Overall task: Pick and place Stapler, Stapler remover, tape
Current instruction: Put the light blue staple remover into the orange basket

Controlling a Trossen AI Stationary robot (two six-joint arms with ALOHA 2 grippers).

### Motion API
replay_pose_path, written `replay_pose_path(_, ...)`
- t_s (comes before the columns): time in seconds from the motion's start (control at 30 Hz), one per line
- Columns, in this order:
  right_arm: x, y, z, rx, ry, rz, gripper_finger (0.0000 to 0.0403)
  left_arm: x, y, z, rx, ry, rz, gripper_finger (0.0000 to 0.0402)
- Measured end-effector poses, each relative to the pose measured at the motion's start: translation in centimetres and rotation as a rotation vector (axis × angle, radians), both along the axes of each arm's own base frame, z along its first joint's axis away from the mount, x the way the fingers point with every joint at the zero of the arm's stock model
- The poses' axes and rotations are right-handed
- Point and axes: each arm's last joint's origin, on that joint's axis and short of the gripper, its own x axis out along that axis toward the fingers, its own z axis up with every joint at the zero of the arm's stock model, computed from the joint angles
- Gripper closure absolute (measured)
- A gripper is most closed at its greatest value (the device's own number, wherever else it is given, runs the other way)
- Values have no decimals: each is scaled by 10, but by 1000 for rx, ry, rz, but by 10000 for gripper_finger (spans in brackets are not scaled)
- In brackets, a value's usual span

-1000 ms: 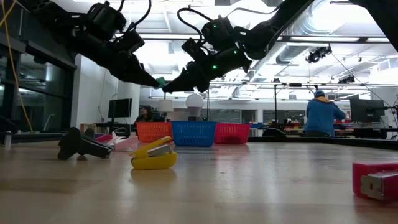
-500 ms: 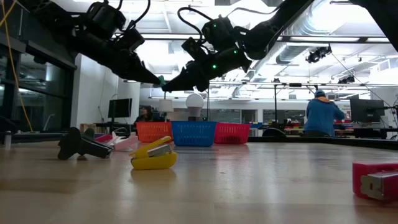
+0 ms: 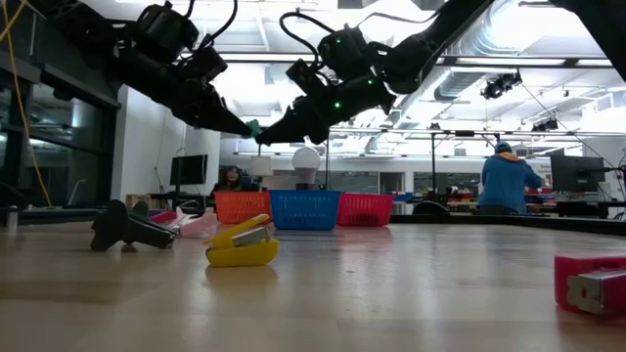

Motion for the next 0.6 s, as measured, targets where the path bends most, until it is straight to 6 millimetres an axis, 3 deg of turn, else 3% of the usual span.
replay_pose_path(0.43,0,0,-1,7,9,-5,323,0,0,0,0,1,3,312)
replay_pose_path(0.5,0,0,-1,21,8,-12,302,0,0,0,0,1,5,312)
replay_pose_path(0.6,-1,0,-2,49,19,-35,231,0,1,0,1,2,15,312)
